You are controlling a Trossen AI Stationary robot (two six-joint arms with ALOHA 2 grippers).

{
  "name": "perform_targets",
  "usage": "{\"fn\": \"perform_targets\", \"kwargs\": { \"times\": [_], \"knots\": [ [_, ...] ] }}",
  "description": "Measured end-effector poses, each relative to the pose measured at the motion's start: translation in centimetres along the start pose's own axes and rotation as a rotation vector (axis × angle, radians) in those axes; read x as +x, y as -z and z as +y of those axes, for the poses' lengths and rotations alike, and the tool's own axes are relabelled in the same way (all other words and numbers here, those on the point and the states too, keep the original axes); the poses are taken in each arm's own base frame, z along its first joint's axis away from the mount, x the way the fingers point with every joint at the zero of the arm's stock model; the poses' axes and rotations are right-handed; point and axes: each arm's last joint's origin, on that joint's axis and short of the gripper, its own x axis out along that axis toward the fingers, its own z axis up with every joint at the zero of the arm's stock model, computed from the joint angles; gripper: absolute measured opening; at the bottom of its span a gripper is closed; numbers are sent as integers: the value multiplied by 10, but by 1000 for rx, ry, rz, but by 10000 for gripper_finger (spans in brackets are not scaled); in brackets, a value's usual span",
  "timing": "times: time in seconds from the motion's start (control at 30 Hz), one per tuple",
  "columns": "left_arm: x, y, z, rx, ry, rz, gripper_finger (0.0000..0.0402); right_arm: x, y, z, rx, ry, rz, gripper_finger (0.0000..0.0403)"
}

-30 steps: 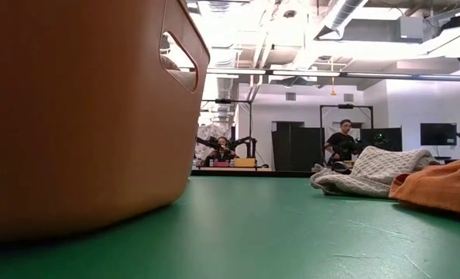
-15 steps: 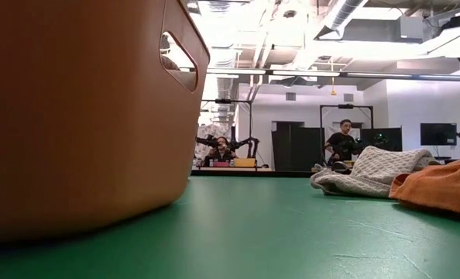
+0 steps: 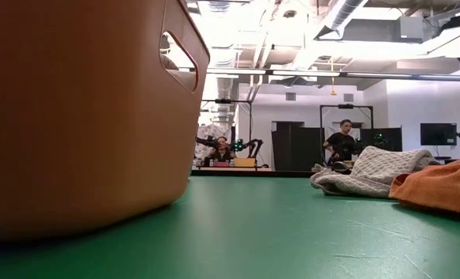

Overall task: Sort microfiber towel by color & place in baskets
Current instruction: Put the white microfiber towel into the orange bin

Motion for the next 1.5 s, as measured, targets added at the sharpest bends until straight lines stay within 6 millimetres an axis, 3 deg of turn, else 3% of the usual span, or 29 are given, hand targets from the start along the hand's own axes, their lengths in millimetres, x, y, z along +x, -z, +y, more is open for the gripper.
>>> {"fn": "perform_targets", "kwargs": {
  "times": [0.23, 0.37, 0.97, 1.17, 1.3, 1.5],
  "knots": [
    [38, 9, -8, 250, 168, 203, 20, 2, -2, -3, 36, 16, -6, 286],
    [61, 14, 2, 347, 202, 295, 20, 2, -2, -3, 45, 17, -6, 286],
    [158, 33, 45, 656, 379, 293, 19, 2, -2, -3, 111, 15, -6, 286],
    [185, 45, 56, 580, 472, 257, 19, 2, -2, -3, 124, 15, -6, 286],
    [194, 52, 61, 368, 564, 234, 28, 2, -2, -3, 123, 16, -6, 286],
    [193, 55, 66, 52, 542, 302, 68, 2, -2, -3, 121, 16, -6, 286]
  ]
}}
